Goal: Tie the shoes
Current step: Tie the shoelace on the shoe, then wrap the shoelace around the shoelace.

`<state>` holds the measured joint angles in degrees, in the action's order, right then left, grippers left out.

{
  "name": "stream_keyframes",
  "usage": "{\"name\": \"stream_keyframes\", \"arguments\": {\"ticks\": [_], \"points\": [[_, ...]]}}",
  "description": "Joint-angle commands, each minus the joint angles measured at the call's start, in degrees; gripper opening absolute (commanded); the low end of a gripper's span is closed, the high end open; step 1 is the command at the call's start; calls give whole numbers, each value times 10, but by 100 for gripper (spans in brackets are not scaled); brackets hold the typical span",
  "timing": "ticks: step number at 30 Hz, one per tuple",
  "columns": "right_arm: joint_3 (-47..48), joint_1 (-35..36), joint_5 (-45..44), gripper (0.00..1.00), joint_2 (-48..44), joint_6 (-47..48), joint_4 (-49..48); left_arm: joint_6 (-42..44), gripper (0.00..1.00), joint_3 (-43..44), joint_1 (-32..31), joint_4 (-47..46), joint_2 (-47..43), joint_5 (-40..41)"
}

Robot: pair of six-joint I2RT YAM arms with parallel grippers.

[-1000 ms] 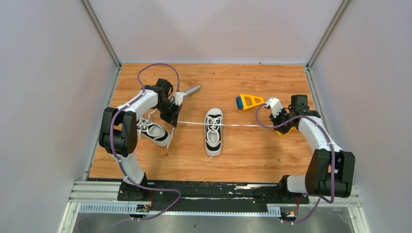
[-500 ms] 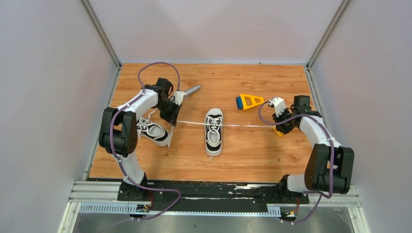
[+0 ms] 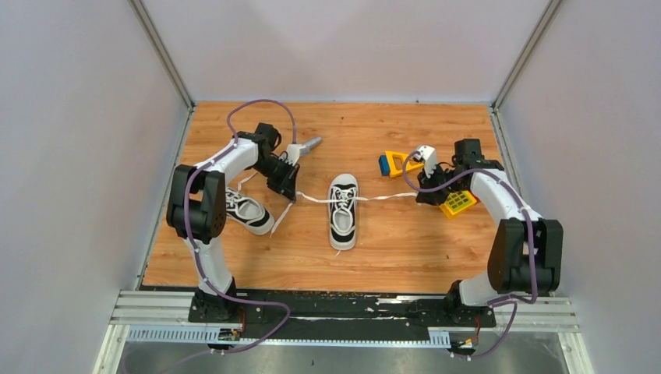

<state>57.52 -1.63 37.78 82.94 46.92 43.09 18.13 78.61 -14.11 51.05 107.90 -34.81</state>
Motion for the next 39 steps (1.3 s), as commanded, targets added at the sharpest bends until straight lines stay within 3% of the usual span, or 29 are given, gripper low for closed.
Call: {"name": "stream_keyframes", "arguments": {"ticks": [1,3,4,7,8,11,13,17,21,26,30,37,39], "points": [[31,4,25,20,49,32,35,2,19,17,-4,17,1,-2],[39,5,31,50,49,45,35,10,30,21,-4,21,-11,20],[41,4,43,57,44,53,31,16,33,20,-4,17,-18,24],[52,13,85,64,30,109,29,92,49,-20,-5,-27,-99,-27],[57,33,95,65,31,128,29,123,59,-41,-7,-83,-124,-55],[68,77,103,65,53,195,28,144,73,-147,-27,-256,-217,-65],[74,112,89,64,80,229,16,157,74,-152,-49,-269,-204,-67],[120,176,76,58,163,248,9,129,68,-101,-85,-234,-120,-96],[177,208,69,54,235,247,7,102,65,-102,-101,-277,-79,-95],[205,234,54,51,279,238,-1,112,65,-54,-112,-233,-15,-112],[206,244,48,40,288,221,-12,108,64,-27,-125,-228,16,-106],[204,244,40,14,281,173,-12,129,50,-15,-135,-198,48,-143],[201,244,39,12,275,165,-13,132,53,-12,-135,-179,46,-154]]}}
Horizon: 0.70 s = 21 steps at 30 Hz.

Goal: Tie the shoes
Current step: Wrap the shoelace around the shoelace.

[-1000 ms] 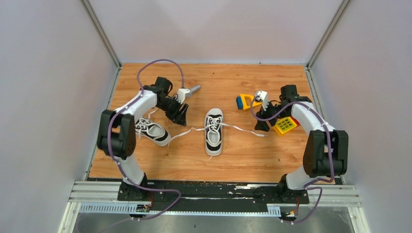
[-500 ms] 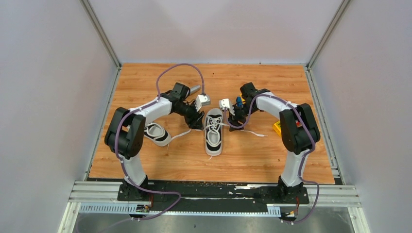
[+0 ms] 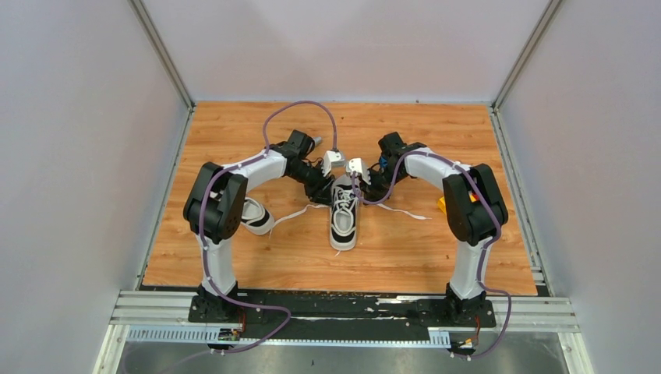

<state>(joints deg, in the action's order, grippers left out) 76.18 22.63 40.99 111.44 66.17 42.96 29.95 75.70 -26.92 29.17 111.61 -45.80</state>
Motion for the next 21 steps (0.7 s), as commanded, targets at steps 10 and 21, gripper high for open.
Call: {"name": "stream_keyframes", "arguments": {"ticks": [10,21], "points": [[7,2,3,5,-19,-52,-11,11,54,1,-14,33,15,-48],[9,0,-45,2,-30,-49,-11,54,0,41,-5,122,-4,-30]]}}
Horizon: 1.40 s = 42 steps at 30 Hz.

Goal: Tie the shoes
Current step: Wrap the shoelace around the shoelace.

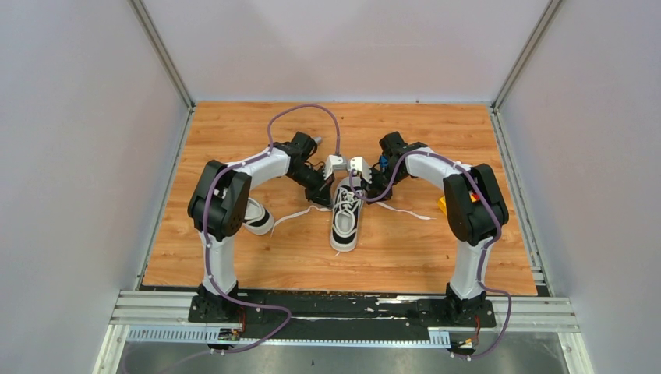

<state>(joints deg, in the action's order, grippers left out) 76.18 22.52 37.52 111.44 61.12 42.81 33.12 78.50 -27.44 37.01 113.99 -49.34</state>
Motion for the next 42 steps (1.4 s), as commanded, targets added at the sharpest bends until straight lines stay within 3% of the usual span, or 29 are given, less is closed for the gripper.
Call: {"name": "stream_keyframes", "arguments": {"ticks": [1,7,8,9,11,14,17,26,33,39,42], "points": [[9,2,-13,2,-31,1,-9,18,0,7,3,44,-36,9],[32,2,-3,2,-27,-51,-8,-22,0,-27,47,32,-68,-7],[39,2,4,3,-23,-61,-8,-27,4,-32,52,27,-72,-9],[47,4,10,3,-16,-71,-8,-37,24,-53,53,-5,-83,-8],[68,14,10,3,9,-92,-9,-108,47,-103,53,-100,-108,-9],[104,19,9,3,46,-130,-10,-172,59,-150,52,-229,-123,-22],[134,21,21,3,68,-156,-11,-202,63,-165,51,-265,-109,-29],[114,23,-9,4,64,-132,-9,-134,62,-167,31,-267,-76,24],[113,23,-4,4,61,-136,-8,-100,56,-141,-10,-245,-46,84],[115,23,-9,4,60,-132,-9,-100,33,-112,-16,-201,-42,95],[112,23,-11,3,58,-130,-8,-93,13,-96,-17,-165,-51,77]]}}
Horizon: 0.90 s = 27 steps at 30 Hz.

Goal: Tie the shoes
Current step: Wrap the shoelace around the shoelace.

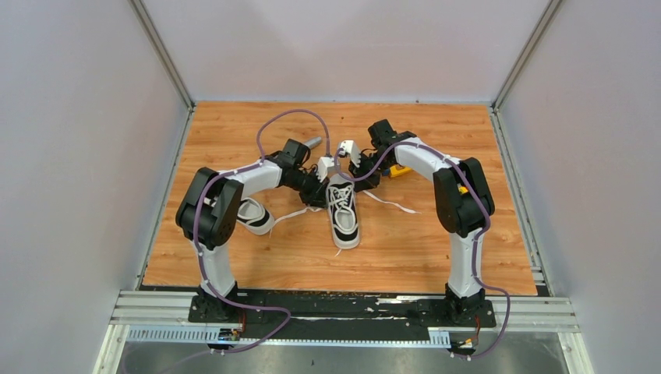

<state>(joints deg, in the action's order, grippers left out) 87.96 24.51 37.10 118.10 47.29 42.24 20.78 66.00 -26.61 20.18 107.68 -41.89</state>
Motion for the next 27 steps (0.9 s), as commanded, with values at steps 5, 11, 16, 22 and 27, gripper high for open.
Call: {"name": "stream_keyframes", "arguments": {"ticks": [5,11,16,22,27], "points": [[-12,1,-19,3,-15,10,-1,28,0,64,-24,57,5,11],[-27,-11,-26,0,-31,12,4,19,0,57,15,80,-25,42],[-45,-14,-33,0,-47,14,19,16,0,47,47,92,-41,55],[-96,-20,-33,0,-91,9,22,-8,0,24,65,93,-66,51],[-108,-30,-37,0,-99,-7,19,1,0,14,65,109,-67,38]]}}
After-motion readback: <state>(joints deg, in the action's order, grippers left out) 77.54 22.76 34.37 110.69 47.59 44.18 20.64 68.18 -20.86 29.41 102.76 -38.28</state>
